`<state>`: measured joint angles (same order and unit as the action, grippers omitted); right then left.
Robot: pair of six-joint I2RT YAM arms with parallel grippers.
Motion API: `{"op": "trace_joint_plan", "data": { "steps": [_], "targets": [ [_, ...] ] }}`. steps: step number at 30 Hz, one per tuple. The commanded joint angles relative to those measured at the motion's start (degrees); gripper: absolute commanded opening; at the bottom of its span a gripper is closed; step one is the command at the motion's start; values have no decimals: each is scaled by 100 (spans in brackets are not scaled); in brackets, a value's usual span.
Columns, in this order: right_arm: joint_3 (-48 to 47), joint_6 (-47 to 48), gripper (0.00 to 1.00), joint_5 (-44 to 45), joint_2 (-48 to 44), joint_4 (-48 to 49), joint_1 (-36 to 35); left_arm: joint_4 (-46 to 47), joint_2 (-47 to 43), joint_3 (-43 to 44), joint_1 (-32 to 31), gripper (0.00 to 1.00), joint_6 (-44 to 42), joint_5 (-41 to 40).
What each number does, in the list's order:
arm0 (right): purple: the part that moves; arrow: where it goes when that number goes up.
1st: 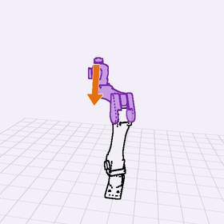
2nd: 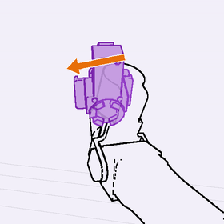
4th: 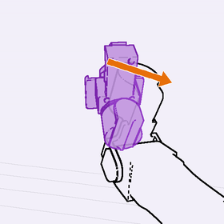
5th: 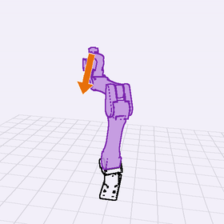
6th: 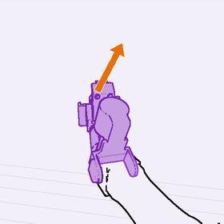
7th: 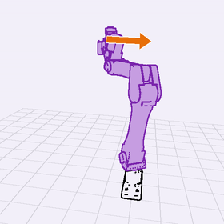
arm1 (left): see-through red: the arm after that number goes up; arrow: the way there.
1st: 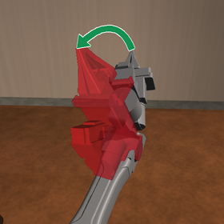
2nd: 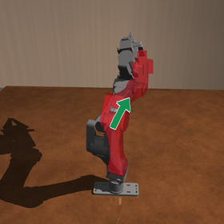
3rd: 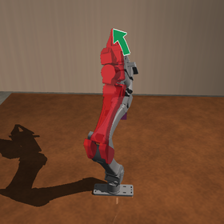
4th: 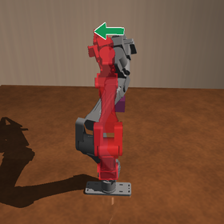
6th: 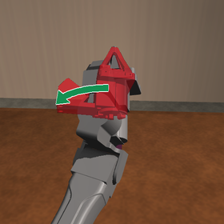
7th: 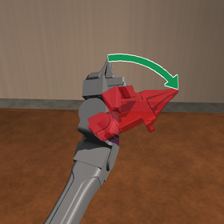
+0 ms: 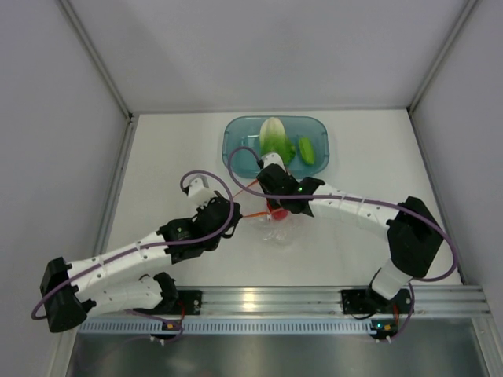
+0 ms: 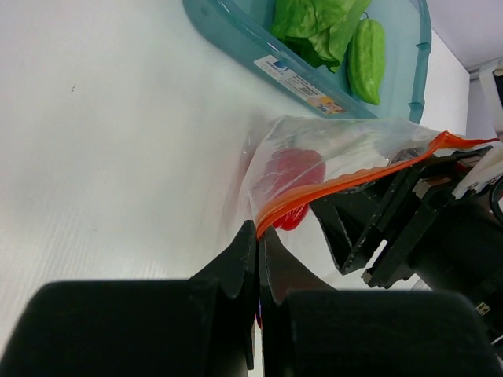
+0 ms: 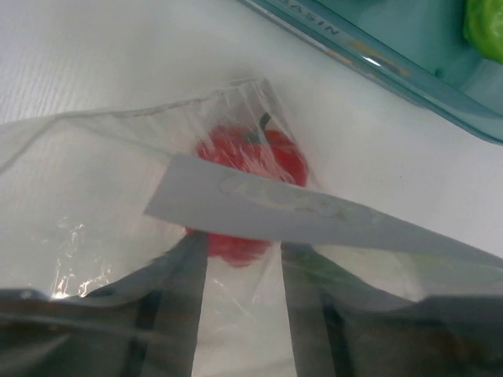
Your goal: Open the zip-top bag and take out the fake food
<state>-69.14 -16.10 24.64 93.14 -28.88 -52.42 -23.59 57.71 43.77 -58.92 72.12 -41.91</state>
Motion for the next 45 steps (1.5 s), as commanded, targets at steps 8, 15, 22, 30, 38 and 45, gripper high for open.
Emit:
{"op": "trace_joint_plan", "data": {
  "steps": [8, 15, 22, 30, 38, 45],
  "targets": [
    [155, -482, 60, -381, 116, 805, 215, -5, 108, 202, 29, 0, -233, -203],
    [279, -649, 66, 5, 458, 1034, 241, 4, 293, 299, 29, 0, -312, -124],
    [419, -658, 65, 155, 503, 1148, 259, 4, 258, 273, 29, 0, -365, -151],
    [797, -684, 62, 225, -296, 1447, 294, -5, 267, 290, 29, 0, -427, -168],
    [771, -631, 62, 418, 98, 1517, 496, 4, 319, 334, 29, 0, -418, -107],
    [798, -667, 64, 384, 300, 1719, 566, 4, 337, 343, 29, 0, -479, -116]
  ]
}}
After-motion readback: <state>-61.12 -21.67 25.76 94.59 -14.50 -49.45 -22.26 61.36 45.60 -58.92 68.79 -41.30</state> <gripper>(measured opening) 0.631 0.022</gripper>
